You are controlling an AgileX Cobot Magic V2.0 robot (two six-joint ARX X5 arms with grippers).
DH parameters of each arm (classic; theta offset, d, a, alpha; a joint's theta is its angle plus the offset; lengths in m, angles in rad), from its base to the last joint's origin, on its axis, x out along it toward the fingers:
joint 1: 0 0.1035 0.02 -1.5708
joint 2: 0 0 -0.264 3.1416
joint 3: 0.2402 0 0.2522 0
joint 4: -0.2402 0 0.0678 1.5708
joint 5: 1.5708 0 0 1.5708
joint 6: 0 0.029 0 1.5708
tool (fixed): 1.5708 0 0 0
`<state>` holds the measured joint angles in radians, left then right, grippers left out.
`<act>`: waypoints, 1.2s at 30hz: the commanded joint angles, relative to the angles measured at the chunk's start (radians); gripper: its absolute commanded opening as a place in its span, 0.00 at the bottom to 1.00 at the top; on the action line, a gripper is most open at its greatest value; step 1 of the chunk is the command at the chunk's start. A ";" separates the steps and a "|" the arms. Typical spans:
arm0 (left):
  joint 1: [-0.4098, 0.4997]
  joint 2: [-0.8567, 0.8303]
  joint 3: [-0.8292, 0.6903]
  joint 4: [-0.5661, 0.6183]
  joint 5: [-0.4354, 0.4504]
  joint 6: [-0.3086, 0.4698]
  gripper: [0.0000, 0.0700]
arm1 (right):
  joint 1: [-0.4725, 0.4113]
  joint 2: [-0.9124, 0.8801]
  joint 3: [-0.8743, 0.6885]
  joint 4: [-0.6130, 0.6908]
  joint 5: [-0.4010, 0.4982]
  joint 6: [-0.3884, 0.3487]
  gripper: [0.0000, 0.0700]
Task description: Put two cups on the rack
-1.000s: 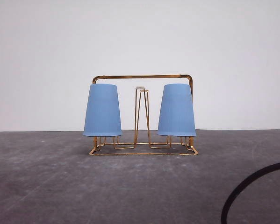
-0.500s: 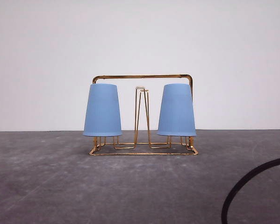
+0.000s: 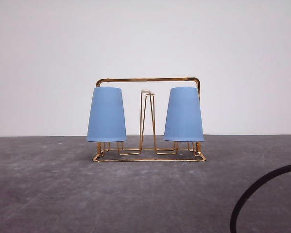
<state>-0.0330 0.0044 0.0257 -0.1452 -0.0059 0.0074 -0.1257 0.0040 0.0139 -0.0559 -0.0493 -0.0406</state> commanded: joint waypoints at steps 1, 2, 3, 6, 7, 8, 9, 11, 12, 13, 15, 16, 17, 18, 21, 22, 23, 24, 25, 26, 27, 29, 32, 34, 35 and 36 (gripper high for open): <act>0.002 0.000 -0.013 0.010 -0.005 0.007 0.00 | -0.002 0.000 -0.002 0.011 0.001 0.007 0.02; 0.002 0.000 -0.013 0.010 -0.005 0.007 0.00 | -0.002 0.000 -0.002 0.011 0.001 0.007 0.02; 0.002 0.000 -0.013 0.010 -0.005 0.007 0.00 | -0.002 0.000 -0.002 0.011 0.001 0.007 0.02; 0.002 0.000 -0.013 0.010 -0.005 0.007 0.00 | -0.002 0.000 -0.002 0.011 0.001 0.007 0.02; 0.002 0.000 -0.013 0.010 -0.005 0.007 0.00 | -0.002 0.000 -0.002 0.011 0.001 0.007 0.02; 0.002 0.000 -0.013 0.010 -0.005 0.007 0.00 | -0.002 0.000 -0.002 0.011 0.001 0.007 0.02; 0.002 0.000 -0.013 0.010 -0.005 0.007 0.00 | -0.002 0.000 -0.002 0.011 0.001 0.007 0.02; 0.002 0.000 -0.013 0.010 -0.005 0.007 0.00 | -0.002 0.000 -0.002 0.011 0.001 0.007 0.02; 0.002 0.000 -0.013 0.010 -0.005 0.007 0.00 | -0.002 0.000 -0.002 0.011 0.001 0.007 0.02; 0.002 0.000 -0.013 0.010 -0.005 0.007 0.00 | -0.002 0.000 -0.002 0.011 0.001 0.007 0.02; 0.002 0.000 -0.013 0.010 -0.005 0.007 0.00 | -0.002 0.000 -0.002 0.011 0.001 0.007 0.02; 0.002 0.000 -0.013 0.010 -0.005 0.007 0.00 | -0.002 0.000 -0.002 0.011 0.001 0.007 0.02; 0.002 0.000 -0.013 0.010 -0.005 0.007 0.00 | -0.002 0.000 -0.002 0.011 0.001 0.007 0.02; 0.002 0.000 -0.013 0.010 -0.005 0.007 0.00 | -0.002 0.000 -0.002 0.011 0.001 0.007 0.02; 0.002 0.000 -0.013 0.010 -0.005 0.007 0.00 | -0.002 0.000 -0.002 0.011 0.001 0.007 0.02; 0.002 0.000 -0.013 0.010 -0.005 0.007 0.00 | -0.002 0.000 -0.002 0.011 0.001 0.007 0.02; 0.002 0.000 -0.013 0.010 -0.005 0.007 0.00 | -0.002 0.000 -0.002 0.011 0.001 0.007 0.02; 0.002 0.000 -0.013 0.010 -0.005 0.007 0.00 | -0.002 0.000 -0.002 0.011 0.001 0.007 0.02; 0.002 0.000 -0.013 0.010 -0.005 0.007 0.00 | -0.002 0.000 -0.002 0.011 0.001 0.007 0.02; 0.002 0.000 -0.013 0.010 -0.005 0.007 0.00 | -0.002 0.000 -0.002 0.011 0.001 0.007 0.02; 0.002 0.000 -0.013 0.010 -0.005 0.007 0.00 | -0.002 0.000 -0.002 0.011 0.001 0.007 0.02; 0.002 0.000 -0.013 0.010 -0.005 0.007 0.00 | -0.002 0.000 -0.002 0.011 0.001 0.007 0.02; 0.002 0.000 -0.013 0.010 -0.005 0.007 0.00 | -0.002 0.000 -0.002 0.011 0.001 0.007 0.02; 0.002 0.000 -0.013 0.010 -0.005 0.007 0.00 | -0.002 0.000 -0.002 0.011 0.001 0.007 0.02; 0.002 0.000 -0.013 0.010 -0.005 0.007 0.00 | -0.002 0.000 -0.002 0.011 0.001 0.007 0.02; 0.002 0.000 -0.013 0.010 -0.005 0.007 0.00 | -0.002 0.000 -0.002 0.011 0.001 0.007 0.02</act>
<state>-0.0330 0.0044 0.0257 -0.1452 -0.0059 0.0074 -0.1257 0.0040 0.0139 -0.0559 -0.0491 -0.0406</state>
